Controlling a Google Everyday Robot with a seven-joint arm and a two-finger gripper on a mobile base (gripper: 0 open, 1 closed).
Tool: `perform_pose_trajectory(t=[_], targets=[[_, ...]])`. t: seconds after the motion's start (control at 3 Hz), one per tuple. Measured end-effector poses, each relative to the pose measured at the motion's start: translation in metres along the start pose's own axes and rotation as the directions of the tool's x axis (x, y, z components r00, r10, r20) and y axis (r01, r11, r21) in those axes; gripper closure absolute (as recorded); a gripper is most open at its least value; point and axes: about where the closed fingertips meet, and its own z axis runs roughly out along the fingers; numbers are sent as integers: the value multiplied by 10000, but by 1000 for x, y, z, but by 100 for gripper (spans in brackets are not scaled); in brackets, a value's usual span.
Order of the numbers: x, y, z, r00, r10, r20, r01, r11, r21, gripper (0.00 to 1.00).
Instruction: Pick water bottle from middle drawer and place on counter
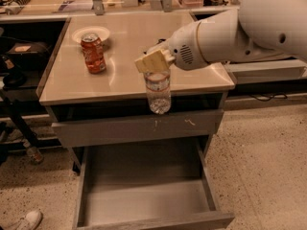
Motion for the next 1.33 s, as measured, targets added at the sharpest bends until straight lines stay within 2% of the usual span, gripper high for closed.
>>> perform_pose_trajectory(t=[0.67,1.0,1.33], targets=[[-14,-42,4,9990,423,-126,-422,9991,82,100],[-47,-77,-6,9995,171,-283,-163,9995,267,100],[-51,-77,-8,9996,133,-236,-126,9995,281,100]])
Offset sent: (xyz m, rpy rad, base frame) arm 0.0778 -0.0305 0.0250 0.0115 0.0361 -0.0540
